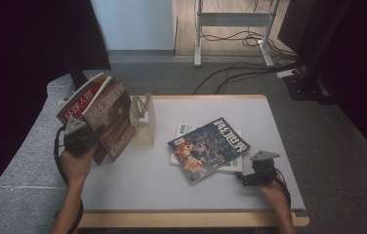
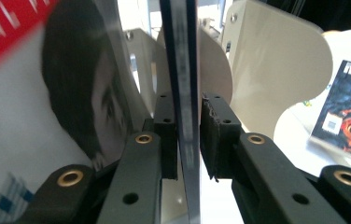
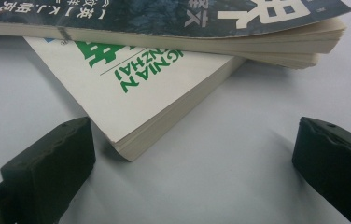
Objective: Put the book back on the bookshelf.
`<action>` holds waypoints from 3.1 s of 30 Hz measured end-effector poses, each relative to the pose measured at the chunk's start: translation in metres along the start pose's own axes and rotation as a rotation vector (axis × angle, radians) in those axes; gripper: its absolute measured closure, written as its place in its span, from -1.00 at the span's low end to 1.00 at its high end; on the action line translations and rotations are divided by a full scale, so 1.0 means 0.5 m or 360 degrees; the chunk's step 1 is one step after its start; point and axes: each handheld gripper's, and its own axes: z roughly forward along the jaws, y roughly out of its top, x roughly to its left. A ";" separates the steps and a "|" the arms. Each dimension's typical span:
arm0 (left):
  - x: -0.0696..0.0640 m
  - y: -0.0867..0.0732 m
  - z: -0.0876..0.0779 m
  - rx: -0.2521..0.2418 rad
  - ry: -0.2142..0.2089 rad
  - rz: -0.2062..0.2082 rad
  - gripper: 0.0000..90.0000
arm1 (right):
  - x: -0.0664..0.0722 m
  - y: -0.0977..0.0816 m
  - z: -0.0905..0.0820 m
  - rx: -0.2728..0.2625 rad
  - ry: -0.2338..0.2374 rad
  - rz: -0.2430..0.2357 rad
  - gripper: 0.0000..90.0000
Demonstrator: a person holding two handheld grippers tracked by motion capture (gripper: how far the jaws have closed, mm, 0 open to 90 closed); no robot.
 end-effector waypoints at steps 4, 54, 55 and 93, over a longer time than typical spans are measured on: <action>-0.003 -0.018 0.009 0.0016 -0.0001 -0.0018 0.74 | 0.000 0.000 0.000 0.0000 0.0000 0.0000 -1.00; -0.033 -0.047 -0.042 0.0020 -0.0167 -0.0022 -0.57 | 0.000 0.000 0.000 -0.0001 0.0000 -0.0001 -1.00; -0.035 -0.048 -0.044 0.0030 -0.0176 -0.0018 -0.62 | 0.000 0.000 0.000 -0.0001 -0.0001 0.0000 -1.00; -0.232 -0.122 0.155 0.0362 -0.0580 0.0350 -1.00 | 0.000 0.000 0.000 -0.0003 -0.0001 0.0000 -1.00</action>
